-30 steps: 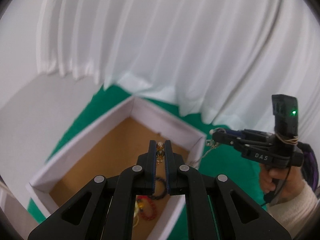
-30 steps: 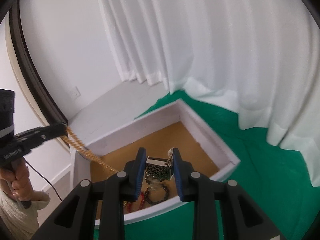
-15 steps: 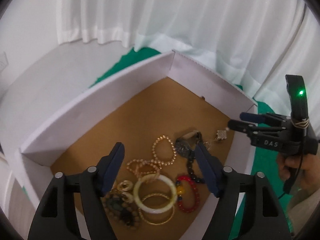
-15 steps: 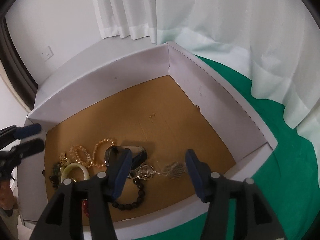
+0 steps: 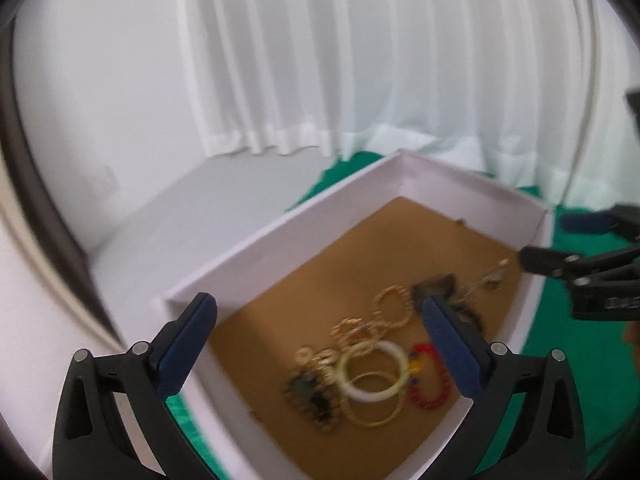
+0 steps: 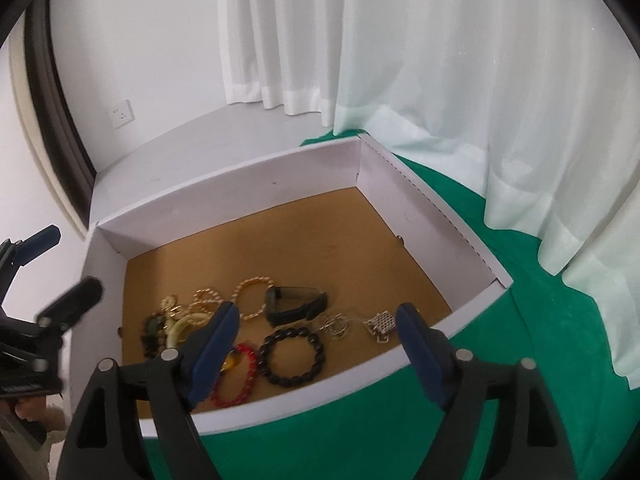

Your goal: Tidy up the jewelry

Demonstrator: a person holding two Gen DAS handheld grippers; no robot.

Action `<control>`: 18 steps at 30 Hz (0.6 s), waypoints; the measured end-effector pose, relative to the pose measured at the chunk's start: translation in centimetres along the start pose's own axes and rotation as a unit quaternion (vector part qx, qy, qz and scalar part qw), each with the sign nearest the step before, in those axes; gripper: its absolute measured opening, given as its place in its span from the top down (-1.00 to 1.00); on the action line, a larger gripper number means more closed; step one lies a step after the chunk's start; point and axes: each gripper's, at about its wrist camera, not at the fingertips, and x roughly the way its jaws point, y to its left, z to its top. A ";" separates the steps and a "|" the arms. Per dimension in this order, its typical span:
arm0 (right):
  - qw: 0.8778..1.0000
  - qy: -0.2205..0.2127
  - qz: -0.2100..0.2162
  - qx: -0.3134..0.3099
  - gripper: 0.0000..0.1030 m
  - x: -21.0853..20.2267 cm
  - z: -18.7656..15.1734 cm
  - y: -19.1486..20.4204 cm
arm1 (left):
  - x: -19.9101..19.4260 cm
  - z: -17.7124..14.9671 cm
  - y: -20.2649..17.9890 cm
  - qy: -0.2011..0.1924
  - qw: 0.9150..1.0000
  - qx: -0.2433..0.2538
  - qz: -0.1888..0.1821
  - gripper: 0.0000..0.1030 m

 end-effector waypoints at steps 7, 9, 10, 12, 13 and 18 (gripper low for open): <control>1.000 -0.011 -0.005 -0.012 -0.61 -2.5 -1.1 2.7 | -2.5 -1.0 1.8 -0.001 0.999 -0.034 -0.031 -0.99; 1.000 -0.013 -0.008 -0.016 -0.61 -2.9 -1.3 3.2 | -3.1 -1.2 2.2 -0.006 0.999 -0.046 -0.025 -0.99; 1.000 -0.013 -0.008 -0.018 -0.61 -3.1 -1.4 3.5 | -3.5 -1.3 2.4 -0.008 0.998 -0.054 -0.025 -0.99; 1.000 -0.013 -0.008 -0.020 -0.61 -3.3 -1.5 3.9 | -3.9 -1.3 2.8 -0.006 0.998 -0.062 -0.029 -0.99; 1.000 -0.013 -0.010 -0.022 -0.61 -3.5 -1.6 4.2 | -4.0 -1.4 2.8 -0.004 0.998 -0.062 -0.029 -0.99; 0.999 -0.008 -0.017 -0.027 -0.61 -3.6 -2.0 5.3 | -4.3 -1.5 2.8 0.004 0.998 -0.060 -0.017 -0.99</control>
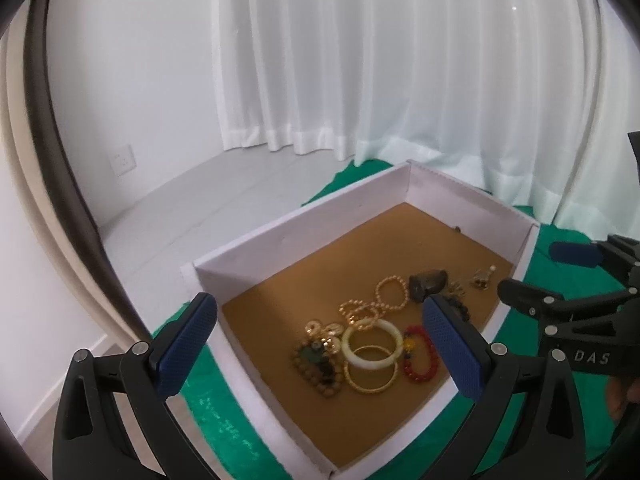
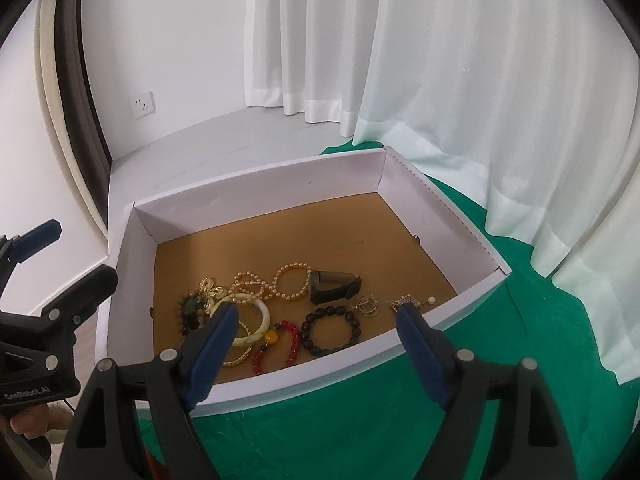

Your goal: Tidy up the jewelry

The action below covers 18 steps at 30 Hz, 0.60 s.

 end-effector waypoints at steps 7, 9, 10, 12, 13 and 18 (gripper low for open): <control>1.000 0.026 0.002 0.003 -0.62 0.3 0.1 1.3 | 1.5 0.1 1.4 0.079 0.996 -0.035 -0.022 -0.99; 1.000 0.026 -0.002 -0.001 -0.62 0.1 0.2 1.7 | 1.4 0.1 1.7 0.078 0.996 -0.039 -0.014 -0.99; 1.000 0.026 -0.002 -0.001 -0.62 0.0 0.4 1.9 | 1.3 0.2 1.8 0.075 0.996 -0.040 -0.007 -0.99; 1.000 0.026 -0.001 0.000 -0.62 -0.1 0.5 2.0 | 1.3 0.2 1.9 0.074 0.996 -0.040 -0.004 -0.99; 1.000 0.027 -0.001 0.000 -0.62 -0.1 0.5 2.1 | 1.3 0.3 2.0 0.075 0.996 -0.042 -0.007 -0.99; 0.999 0.032 -0.004 -0.004 -0.62 -0.1 1.0 2.5 | 1.3 0.7 2.5 0.081 0.995 -0.052 -0.016 -0.99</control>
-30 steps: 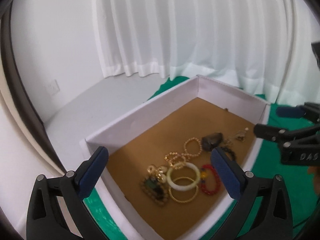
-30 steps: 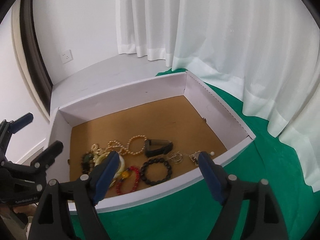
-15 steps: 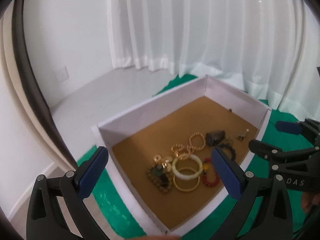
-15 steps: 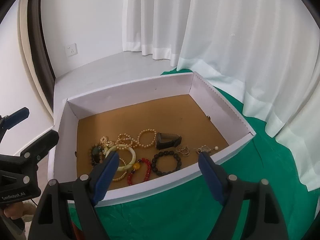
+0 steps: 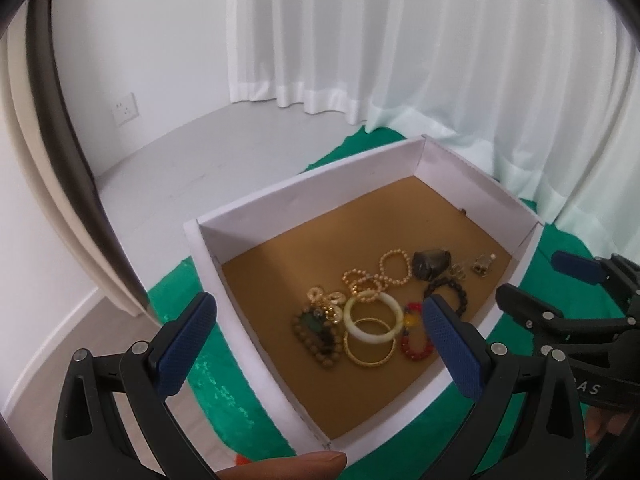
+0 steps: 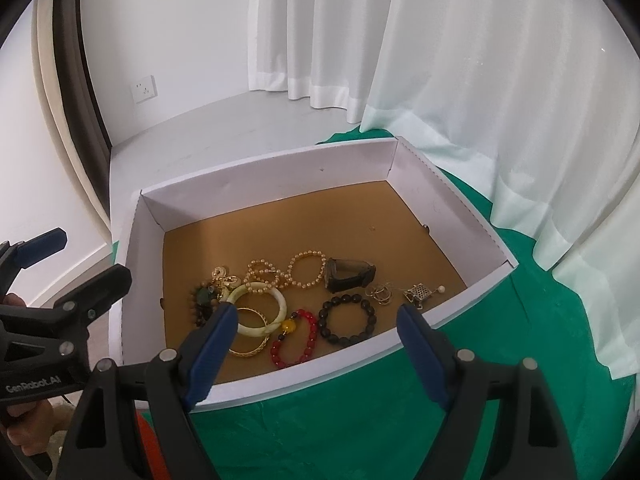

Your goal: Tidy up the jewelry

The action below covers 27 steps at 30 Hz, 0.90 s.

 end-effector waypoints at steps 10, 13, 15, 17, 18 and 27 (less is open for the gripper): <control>1.000 -0.010 0.001 -0.008 -0.62 -0.8 0.6 0.2 | 0.0 0.3 -0.1 0.003 0.999 0.002 0.032 -0.99; 1.000 -0.007 0.002 -0.008 -0.62 -0.6 0.6 0.1 | 0.2 0.2 -0.2 0.009 0.999 -0.002 0.033 -0.99; 1.000 -0.006 0.001 -0.007 -0.62 -0.5 0.6 0.1 | 0.3 0.3 -0.3 0.010 0.999 -0.002 0.034 -0.99; 1.000 -0.002 0.001 -0.005 -0.62 -0.4 0.6 -0.1 | 0.3 0.3 -0.4 0.009 0.999 -0.001 0.037 -0.99; 1.000 -0.001 0.001 -0.005 -0.62 -0.4 0.5 -0.2 | 0.3 0.3 -0.3 0.009 0.999 -0.002 0.037 -0.99; 1.000 -0.002 -0.006 -0.005 -0.62 -0.6 0.6 -0.5 | 0.2 0.5 -0.5 0.009 0.999 -0.006 0.035 -0.99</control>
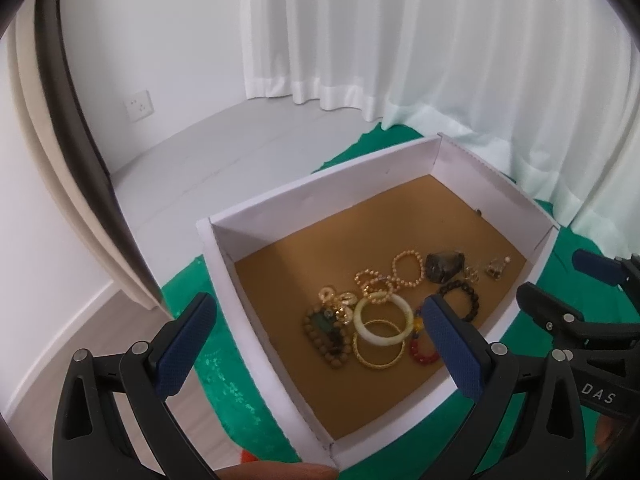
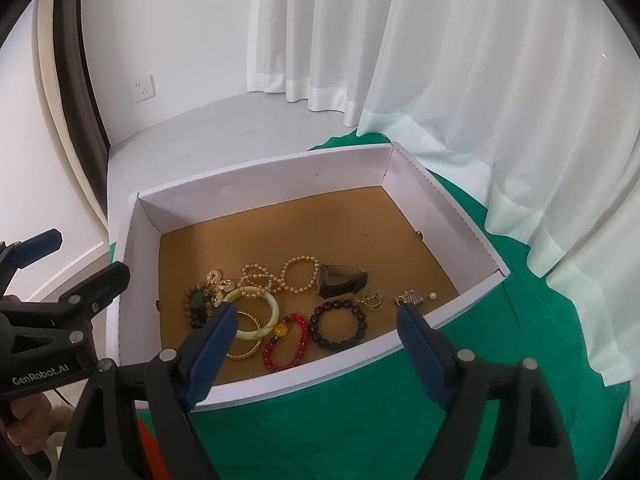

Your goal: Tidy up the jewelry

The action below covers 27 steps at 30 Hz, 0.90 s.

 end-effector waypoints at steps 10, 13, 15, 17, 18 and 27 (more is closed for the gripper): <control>1.000 0.006 -0.001 -0.001 -0.62 0.3 0.1 -0.2 | 0.2 0.4 -0.4 0.010 1.000 0.002 -0.007 -0.99; 1.000 0.008 0.002 -0.002 -0.62 0.3 0.3 -0.3 | 0.0 0.6 -0.6 0.012 1.000 0.002 -0.008 -0.99; 1.000 0.009 0.005 -0.003 -0.62 0.1 0.5 -0.3 | -0.2 0.7 -0.6 0.012 1.000 0.001 -0.006 -0.99; 1.000 0.008 0.010 -0.005 -0.62 -0.3 0.6 -0.4 | -0.6 0.8 -0.6 0.011 1.000 -0.001 -0.003 -0.99; 1.000 0.007 0.011 -0.006 -0.62 -0.5 0.7 -0.4 | -0.7 0.9 -0.6 0.010 1.000 -0.002 -0.002 -0.99; 1.000 0.002 0.006 -0.008 -0.62 -1.2 1.2 -0.9 | -1.1 1.1 -0.8 0.009 1.000 -0.007 -0.011 -0.99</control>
